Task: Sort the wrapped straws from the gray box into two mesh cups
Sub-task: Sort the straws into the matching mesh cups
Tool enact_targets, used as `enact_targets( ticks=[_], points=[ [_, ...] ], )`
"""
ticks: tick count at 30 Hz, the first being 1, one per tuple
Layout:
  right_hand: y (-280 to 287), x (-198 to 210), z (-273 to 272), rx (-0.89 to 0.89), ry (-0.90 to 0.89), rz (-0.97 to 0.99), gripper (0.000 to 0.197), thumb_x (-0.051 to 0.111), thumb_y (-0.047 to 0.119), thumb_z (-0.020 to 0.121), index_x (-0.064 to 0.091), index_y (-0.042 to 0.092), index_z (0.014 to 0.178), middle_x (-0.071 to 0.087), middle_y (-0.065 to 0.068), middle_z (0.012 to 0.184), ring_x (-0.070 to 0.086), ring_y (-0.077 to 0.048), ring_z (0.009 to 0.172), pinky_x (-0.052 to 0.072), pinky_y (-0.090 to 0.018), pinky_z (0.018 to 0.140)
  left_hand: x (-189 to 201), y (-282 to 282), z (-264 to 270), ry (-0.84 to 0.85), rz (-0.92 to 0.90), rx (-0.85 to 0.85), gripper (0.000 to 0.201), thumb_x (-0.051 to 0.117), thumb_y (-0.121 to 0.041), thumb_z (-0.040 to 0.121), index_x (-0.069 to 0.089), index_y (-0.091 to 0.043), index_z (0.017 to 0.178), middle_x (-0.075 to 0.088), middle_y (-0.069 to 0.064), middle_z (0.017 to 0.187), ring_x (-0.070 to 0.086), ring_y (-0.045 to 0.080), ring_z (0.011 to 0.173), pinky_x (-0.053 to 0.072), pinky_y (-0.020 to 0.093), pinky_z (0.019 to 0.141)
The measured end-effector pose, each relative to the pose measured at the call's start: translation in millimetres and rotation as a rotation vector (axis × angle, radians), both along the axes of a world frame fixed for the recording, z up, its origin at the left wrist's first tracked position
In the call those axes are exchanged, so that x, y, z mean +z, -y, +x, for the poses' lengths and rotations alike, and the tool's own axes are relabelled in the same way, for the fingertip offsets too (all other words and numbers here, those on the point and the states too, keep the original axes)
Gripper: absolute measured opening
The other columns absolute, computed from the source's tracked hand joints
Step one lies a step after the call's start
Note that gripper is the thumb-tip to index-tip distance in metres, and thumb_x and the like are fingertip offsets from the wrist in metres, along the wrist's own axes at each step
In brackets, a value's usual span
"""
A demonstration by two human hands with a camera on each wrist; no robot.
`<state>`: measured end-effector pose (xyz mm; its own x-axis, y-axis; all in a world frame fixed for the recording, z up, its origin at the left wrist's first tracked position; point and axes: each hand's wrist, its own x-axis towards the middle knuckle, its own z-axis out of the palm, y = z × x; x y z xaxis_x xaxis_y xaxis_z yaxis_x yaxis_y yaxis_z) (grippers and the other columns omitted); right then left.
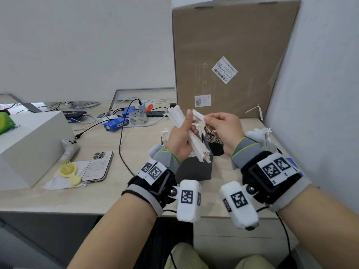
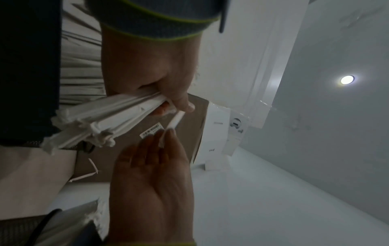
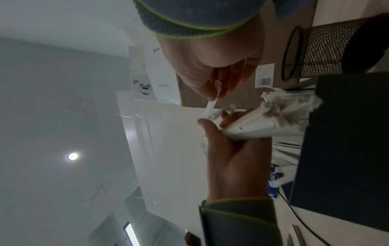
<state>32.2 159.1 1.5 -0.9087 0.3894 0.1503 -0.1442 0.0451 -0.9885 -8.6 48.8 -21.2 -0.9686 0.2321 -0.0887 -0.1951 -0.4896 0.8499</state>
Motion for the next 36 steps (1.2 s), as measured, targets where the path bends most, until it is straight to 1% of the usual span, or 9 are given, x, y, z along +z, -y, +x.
enact_targets(
  ticks=[3,6,9,13,15,18,22,33,36],
  points=[
    [10,-9,3,0.053,0.056,0.015,0.007,0.068,0.013,0.082,0.070,0.012,0.075,0.069,-0.004,0.074,0.061,-0.015,0.070,0.054,-0.031,0.074,1,-4,5,-0.050,-0.113,-0.018,0.038,0.065,-0.044,0.085,0.053,-0.015,0.064,0.045,-0.004,0.046,0.046,0.008,0.043,0.043,0.024,0.052],
    [12,-13,8,0.095,0.073,0.018,0.008,0.066,0.010,0.082,0.071,0.008,0.077,0.071,-0.004,0.076,0.065,-0.011,0.066,0.052,-0.022,0.066,4,-2,7,-0.008,-0.082,0.022,0.032,0.065,-0.027,0.089,0.048,-0.015,0.065,0.042,-0.003,0.046,0.045,0.008,0.042,0.042,0.020,0.045],
    [9,-15,11,0.103,0.087,0.035,0.006,0.065,0.011,0.085,0.067,0.011,0.079,0.066,0.003,0.072,0.059,0.001,0.058,0.043,-0.006,0.049,1,-1,5,0.023,-0.081,0.063,0.019,0.060,-0.020,0.092,0.053,-0.010,0.078,0.046,0.004,0.061,0.050,0.013,0.051,0.047,0.021,0.048],
    [8,-22,11,0.065,0.148,0.006,0.016,0.061,0.025,0.088,0.062,0.013,0.099,0.061,0.004,0.082,0.057,-0.009,0.074,0.042,-0.019,0.060,4,-4,10,0.005,-0.018,0.085,0.030,0.056,-0.022,0.094,0.058,0.002,0.112,0.063,0.016,0.091,0.063,0.027,0.080,0.055,0.039,0.077],
    [9,-24,14,0.118,0.198,-0.143,0.021,0.052,0.034,0.092,0.061,0.016,0.099,0.063,0.003,0.080,0.059,-0.014,0.075,0.045,-0.025,0.062,8,-7,11,-0.037,0.015,0.103,0.018,0.054,-0.020,0.096,0.058,-0.003,0.096,0.065,0.011,0.085,0.064,0.019,0.075,0.056,0.033,0.069],
    [8,-26,14,0.218,0.293,-0.475,0.032,0.045,0.042,0.094,0.059,0.016,0.106,0.067,-0.002,0.088,0.062,-0.020,0.084,0.050,-0.036,0.081,15,-13,10,-0.114,0.030,0.102,0.013,0.053,-0.016,0.097,0.055,-0.009,0.086,0.066,0.007,0.082,0.065,0.009,0.066,0.056,0.026,0.063],
    [4,-23,9,0.250,0.254,-0.781,0.058,0.040,0.045,0.095,0.045,0.004,0.135,0.062,-0.013,0.105,0.059,-0.024,0.085,0.049,-0.032,0.073,22,-25,15,-0.164,-0.001,0.096,0.013,0.058,-0.015,0.094,0.050,-0.015,0.083,0.055,0.001,0.065,0.053,0.008,0.052,0.048,0.024,0.053],
    [-39,-10,32,0.345,0.200,-0.686,0.051,0.028,0.048,0.099,0.057,0.007,0.104,0.059,-0.011,0.107,0.051,-0.022,0.106,0.037,-0.032,0.096,32,-66,23,-0.187,-0.038,0.000,0.020,0.059,-0.017,0.093,0.047,-0.017,0.077,0.046,0.000,0.059,0.044,0.008,0.046,0.042,0.021,0.047],
    [-60,-3,48,0.361,0.203,-0.544,0.047,0.027,0.047,0.100,0.057,0.011,0.103,0.062,-0.005,0.098,0.058,-0.016,0.095,0.038,-0.032,0.096,37,-81,25,-0.186,0.011,-0.021,0.017,0.058,-0.017,0.094,0.047,-0.016,0.081,0.044,-0.001,0.059,0.044,0.008,0.048,0.042,0.022,0.054]
  ],
)
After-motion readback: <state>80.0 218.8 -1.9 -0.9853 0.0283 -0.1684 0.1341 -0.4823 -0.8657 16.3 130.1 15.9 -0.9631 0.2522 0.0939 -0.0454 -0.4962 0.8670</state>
